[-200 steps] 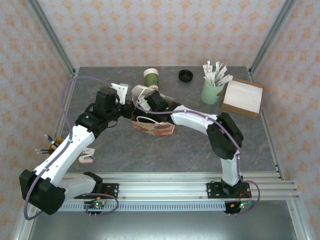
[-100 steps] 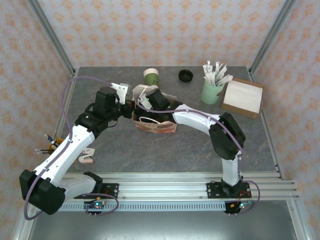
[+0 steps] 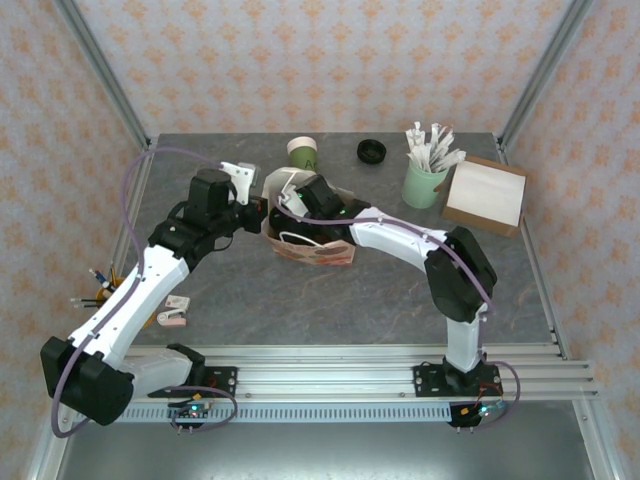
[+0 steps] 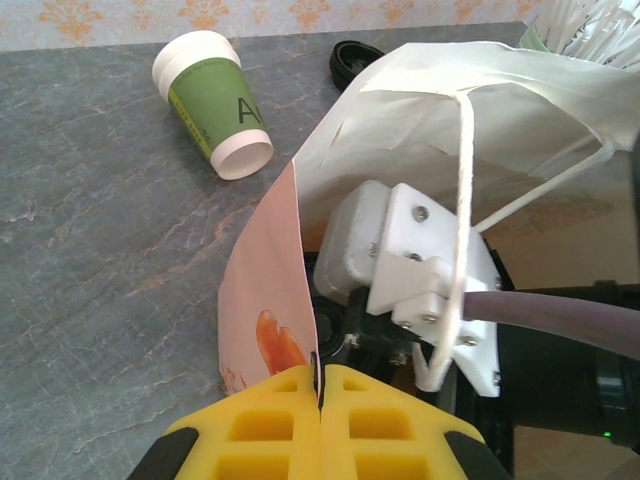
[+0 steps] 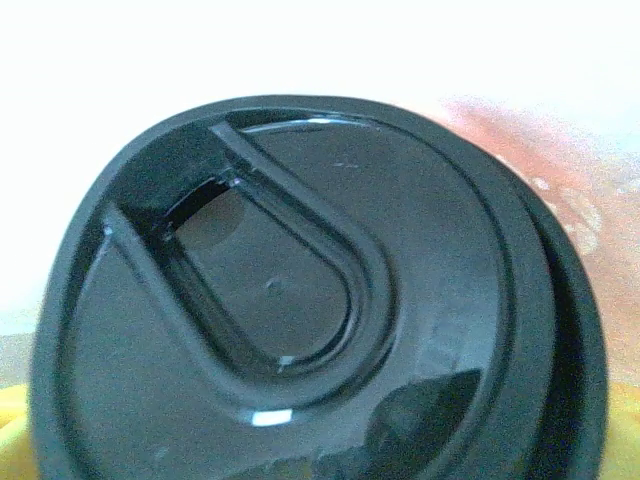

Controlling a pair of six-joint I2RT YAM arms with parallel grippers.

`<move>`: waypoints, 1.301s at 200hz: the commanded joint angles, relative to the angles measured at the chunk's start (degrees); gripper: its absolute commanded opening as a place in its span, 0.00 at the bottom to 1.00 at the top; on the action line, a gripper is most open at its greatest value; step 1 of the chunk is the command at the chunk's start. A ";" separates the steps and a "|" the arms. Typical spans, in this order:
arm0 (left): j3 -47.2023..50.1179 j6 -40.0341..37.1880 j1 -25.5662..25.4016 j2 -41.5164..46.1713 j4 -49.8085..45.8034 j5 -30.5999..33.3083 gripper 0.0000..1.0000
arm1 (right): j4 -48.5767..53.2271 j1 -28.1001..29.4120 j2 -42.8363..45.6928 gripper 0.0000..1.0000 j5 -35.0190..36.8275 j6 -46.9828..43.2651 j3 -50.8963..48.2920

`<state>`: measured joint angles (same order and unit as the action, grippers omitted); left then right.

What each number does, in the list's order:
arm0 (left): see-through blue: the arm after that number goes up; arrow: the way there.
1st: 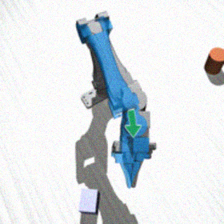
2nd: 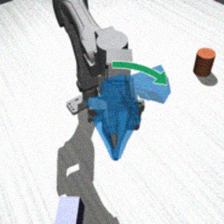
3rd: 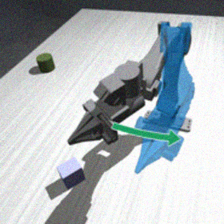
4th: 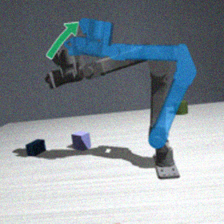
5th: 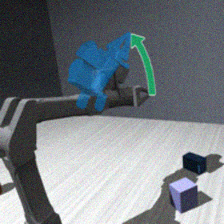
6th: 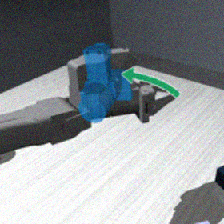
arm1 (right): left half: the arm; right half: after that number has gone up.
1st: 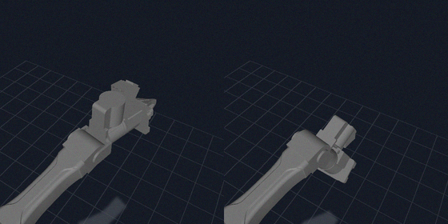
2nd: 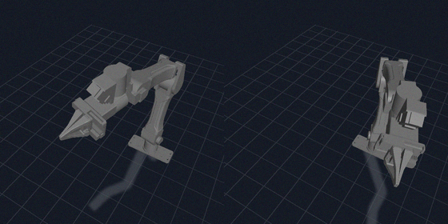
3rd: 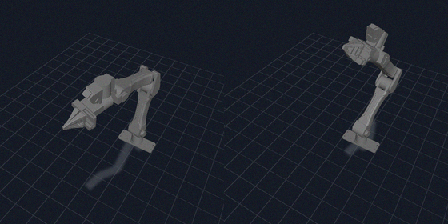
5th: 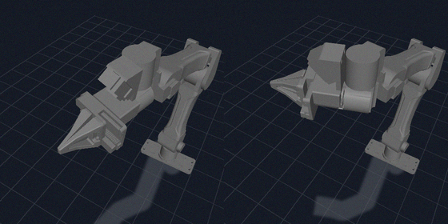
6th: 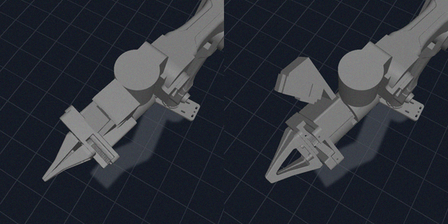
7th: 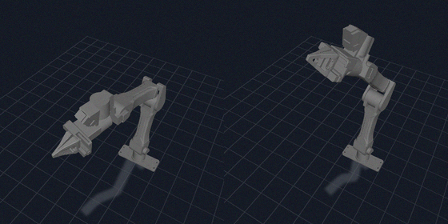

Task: Pack the takeout coffee

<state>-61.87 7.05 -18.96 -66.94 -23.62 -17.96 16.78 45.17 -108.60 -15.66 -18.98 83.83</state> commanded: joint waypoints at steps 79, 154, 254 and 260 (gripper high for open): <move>-2.42 -2.04 1.21 -0.78 -2.85 -0.24 0.00 | 5.43 -1.72 5.31 0.99 -3.42 -6.01 -0.07; -3.15 -2.16 1.46 -1.81 -3.26 -0.63 0.00 | 8.51 -2.90 6.64 0.99 -3.25 -7.32 0.64; -14.08 -2.86 1.47 -8.34 -8.56 -2.27 0.00 | 12.73 -2.99 2.46 0.99 -5.82 -9.51 9.12; -14.90 -2.60 1.47 -8.87 -8.96 -2.34 0.00 | 13.28 -2.98 2.17 0.99 -5.87 -9.97 9.39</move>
<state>-72.53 5.50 -18.22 -73.87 -29.47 -19.53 27.22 42.41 -105.06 -19.53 -26.24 90.37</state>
